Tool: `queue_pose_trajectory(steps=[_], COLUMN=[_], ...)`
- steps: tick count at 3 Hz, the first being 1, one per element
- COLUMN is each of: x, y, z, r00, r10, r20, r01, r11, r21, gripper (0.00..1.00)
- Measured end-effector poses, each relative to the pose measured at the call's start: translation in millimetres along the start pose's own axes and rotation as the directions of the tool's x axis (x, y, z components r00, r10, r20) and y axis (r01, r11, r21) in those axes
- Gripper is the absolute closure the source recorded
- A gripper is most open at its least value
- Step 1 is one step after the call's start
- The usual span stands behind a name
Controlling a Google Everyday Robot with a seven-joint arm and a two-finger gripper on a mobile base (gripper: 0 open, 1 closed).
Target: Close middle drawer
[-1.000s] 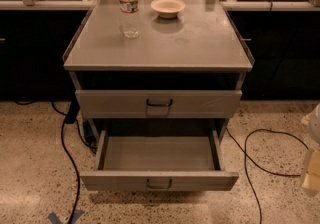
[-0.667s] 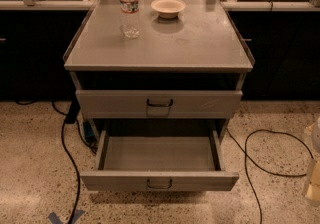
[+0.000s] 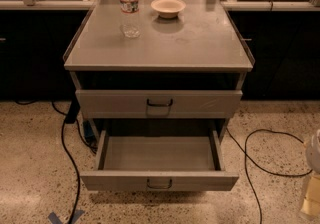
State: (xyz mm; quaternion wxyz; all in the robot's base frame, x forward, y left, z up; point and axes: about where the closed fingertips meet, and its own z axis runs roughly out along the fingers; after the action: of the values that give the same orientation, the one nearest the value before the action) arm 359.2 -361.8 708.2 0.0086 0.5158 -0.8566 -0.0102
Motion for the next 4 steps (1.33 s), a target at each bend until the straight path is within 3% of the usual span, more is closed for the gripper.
queue_pose_trajectory(steps=[2,3,4], x=[5.0,-4.5,-3.6], y=[10.5,26.7,28.4], z=[29.7,80.9,84.6], r00=[0.999,0.998,0.998], r10=[0.003,0.009,0.006], r20=[0.05,0.067,0.069], r01=[-0.001,-0.002,0.002], r11=[0.9989,0.9949,0.994], r21=[-0.048,-0.101,-0.11], gripper=[0.0,0.0,0.0])
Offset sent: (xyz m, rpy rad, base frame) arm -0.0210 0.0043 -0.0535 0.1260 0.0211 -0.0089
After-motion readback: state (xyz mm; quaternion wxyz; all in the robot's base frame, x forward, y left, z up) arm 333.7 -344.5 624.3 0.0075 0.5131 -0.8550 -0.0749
